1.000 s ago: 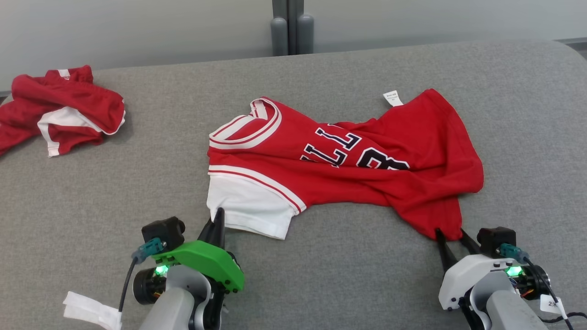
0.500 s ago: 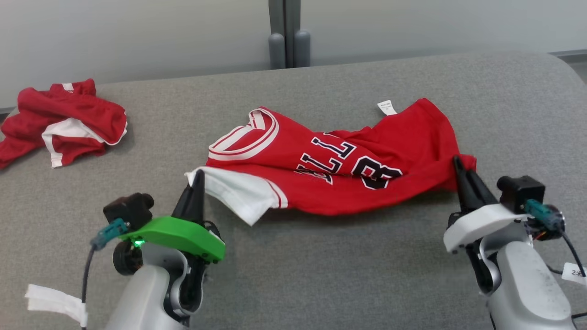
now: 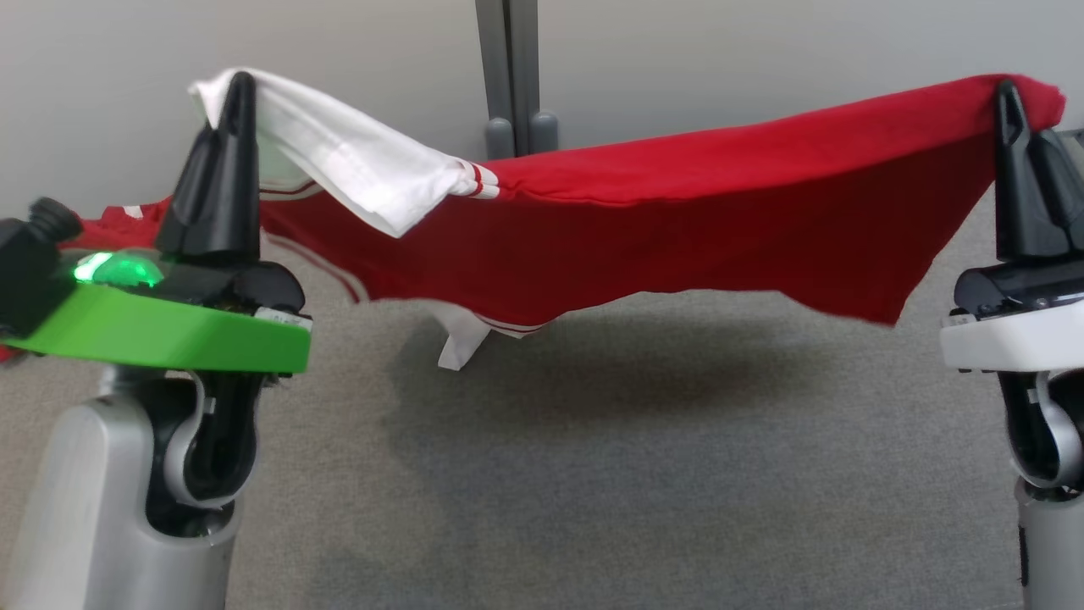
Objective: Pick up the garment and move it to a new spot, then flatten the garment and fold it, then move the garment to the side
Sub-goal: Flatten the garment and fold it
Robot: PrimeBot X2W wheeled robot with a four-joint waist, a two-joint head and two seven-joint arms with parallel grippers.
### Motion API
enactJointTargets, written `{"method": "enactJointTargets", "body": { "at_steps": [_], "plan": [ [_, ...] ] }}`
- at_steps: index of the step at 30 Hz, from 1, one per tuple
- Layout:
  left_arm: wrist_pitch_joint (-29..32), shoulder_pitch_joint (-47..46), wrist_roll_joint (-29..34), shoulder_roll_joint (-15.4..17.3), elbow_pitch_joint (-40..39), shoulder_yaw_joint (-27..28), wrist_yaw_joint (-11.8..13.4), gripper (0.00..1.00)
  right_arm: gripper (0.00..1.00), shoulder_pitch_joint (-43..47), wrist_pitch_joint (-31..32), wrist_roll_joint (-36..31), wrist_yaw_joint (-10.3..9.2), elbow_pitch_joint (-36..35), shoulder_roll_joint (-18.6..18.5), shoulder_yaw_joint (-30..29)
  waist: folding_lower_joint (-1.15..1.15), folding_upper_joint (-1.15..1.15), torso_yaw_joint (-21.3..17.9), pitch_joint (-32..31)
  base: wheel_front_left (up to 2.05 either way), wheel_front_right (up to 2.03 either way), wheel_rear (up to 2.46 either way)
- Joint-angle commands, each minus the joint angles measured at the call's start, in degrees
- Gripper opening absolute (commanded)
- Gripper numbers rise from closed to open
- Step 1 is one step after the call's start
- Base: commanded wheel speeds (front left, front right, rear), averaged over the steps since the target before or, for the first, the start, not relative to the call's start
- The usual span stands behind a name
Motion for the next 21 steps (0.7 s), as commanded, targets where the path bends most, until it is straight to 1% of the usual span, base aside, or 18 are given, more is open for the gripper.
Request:
{"method": "enactJointTargets", "body": {
  "at_steps": [1,6,10,12,16,19,21],
  "plan": [
    [0.69,-1.62,0.62,0.75,-2.68,0.09,0.56,0.00,0.00,0.49,1.17,0.45,-0.02,-2.90,-0.40,-0.26,0.00,0.00,-0.43,-0.67,0.00,0.00,0.00],
    [4.39,-6.21,2.96,3.53,-12.21,0.17,1.83,0.00,0.00,-0.10,5.74,2.33,-0.02,-13.64,-0.65,-0.36,0.00,0.00,-0.89,-0.82,0.00,0.00,0.00],
    [7.87,-10.30,4.59,4.94,-16.97,-0.82,2.39,0.00,0.00,-1.07,9.01,3.24,-0.02,-19.66,-1.47,-0.12,0.00,0.00,-1.14,-0.28,0.00,0.00,0.00],
    [9.54,-12.14,5.06,5.42,-18.10,-1.30,2.60,0.00,0.00,-1.37,10.69,3.99,-0.02,-21.44,-1.66,-0.10,0.00,0.00,-1.24,0.41,0.00,0.00,0.00],
    [12.40,-15.64,5.52,6.10,-16.95,-2.56,2.44,0.00,0.00,-2.55,13.53,6.20,-0.02,-21.17,-1.27,-0.91,0.00,0.00,-1.26,3.25,0.00,0.00,0.00],
    [13.31,-18.20,6.51,7.02,-13.47,-3.17,1.74,0.00,0.00,-3.80,14.67,7.19,-0.02,-18.14,-1.58,-0.95,0.00,0.00,-1.17,6.38,0.00,0.00,0.00],
    [13.51,-20.05,7.73,7.89,-10.31,-3.77,0.77,0.00,0.00,-5.79,14.89,8.39,-0.02,-15.16,-1.67,0.17,0.00,0.00,-1.34,8.96,0.00,0.00,0.00]
  ]
}}
